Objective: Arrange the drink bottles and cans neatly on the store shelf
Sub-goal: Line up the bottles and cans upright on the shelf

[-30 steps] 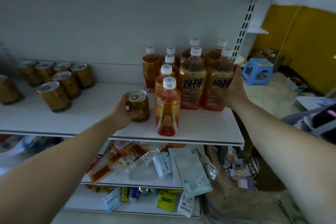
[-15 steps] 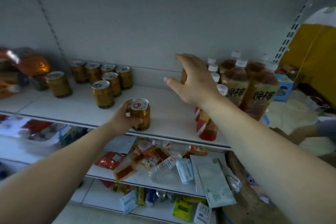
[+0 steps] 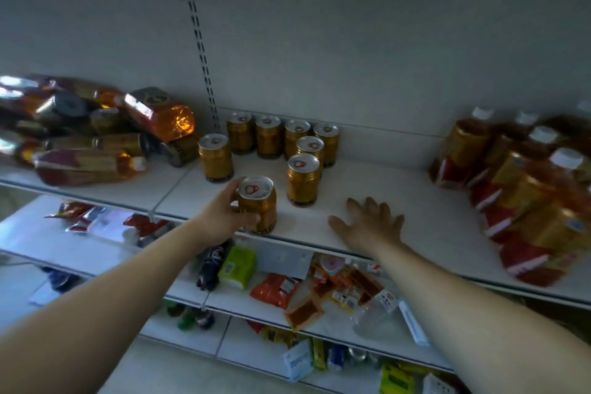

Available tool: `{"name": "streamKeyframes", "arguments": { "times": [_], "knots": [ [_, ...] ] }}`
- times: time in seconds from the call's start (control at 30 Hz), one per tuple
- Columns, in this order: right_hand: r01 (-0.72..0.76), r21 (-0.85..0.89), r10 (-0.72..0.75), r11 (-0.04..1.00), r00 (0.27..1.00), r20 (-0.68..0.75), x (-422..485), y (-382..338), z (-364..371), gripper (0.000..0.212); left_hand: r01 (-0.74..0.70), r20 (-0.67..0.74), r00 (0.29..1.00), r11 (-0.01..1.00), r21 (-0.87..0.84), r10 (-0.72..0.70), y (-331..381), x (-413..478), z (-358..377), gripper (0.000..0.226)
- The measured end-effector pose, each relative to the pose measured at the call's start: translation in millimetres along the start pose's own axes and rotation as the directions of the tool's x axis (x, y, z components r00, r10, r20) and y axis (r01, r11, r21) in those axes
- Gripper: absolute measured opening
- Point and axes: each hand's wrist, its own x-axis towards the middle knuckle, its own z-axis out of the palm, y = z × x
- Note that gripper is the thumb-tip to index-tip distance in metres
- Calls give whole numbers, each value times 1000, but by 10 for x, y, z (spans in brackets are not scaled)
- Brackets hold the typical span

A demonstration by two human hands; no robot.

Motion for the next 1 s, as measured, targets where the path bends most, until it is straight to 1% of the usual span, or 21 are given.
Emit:
{"name": "streamKeyframes", "arguments": {
  "times": [0.03, 0.13, 0.2, 0.3, 0.4, 0.43, 0.5, 0.63, 0.87, 1.0],
  "knots": [
    [-22, -7, 22, 1000, 1000, -4, 1, -30, 28, 76, -11, -16, 1000, 1000, -4, 11, -14, 53, -48, 70],
    [-58, -16, 58, 998, 998, -28, 16, -35, 78, 80, -35, -25, 999, 997, 67, 37, -25, 259, -97, 75],
    [-64, -27, 62, 998, 997, -45, 16, -15, 99, 80, -32, -22, 999, 999, 27, 33, -19, 383, -60, 82],
    [-57, -46, 55, 997, 997, -59, 27, -12, 113, 79, -46, -70, 996, 999, 6, 46, 2, 590, 46, 82],
    [-56, -65, 52, 996, 996, -71, 53, -7, 129, 78, -31, -167, 984, 984, 174, 60, 71, 813, 106, 81],
    [-57, -68, 52, 996, 996, -76, 62, -8, 137, 77, -31, -175, 982, 981, 192, 66, 88, 889, 114, 80],
    [-56, -71, 51, 996, 996, -76, 67, 1, 148, 77, -60, -157, 984, 984, 168, 87, 106, 1025, 143, 79],
    [-55, -76, 49, 996, 996, -79, 91, 16, 175, 77, -80, -166, 980, 983, 163, 108, 150, 1195, 209, 75],
    [-55, -90, 47, 994, 994, -95, 115, 35, 212, 77, -73, -182, 978, 987, 142, 98, 243, 1351, 267, 72],
    [-41, -67, 35, 997, 995, -88, 91, 18, 172, 77, -88, -154, 981, 974, 208, 121, 282, 1268, 178, 76]
  ]
}}
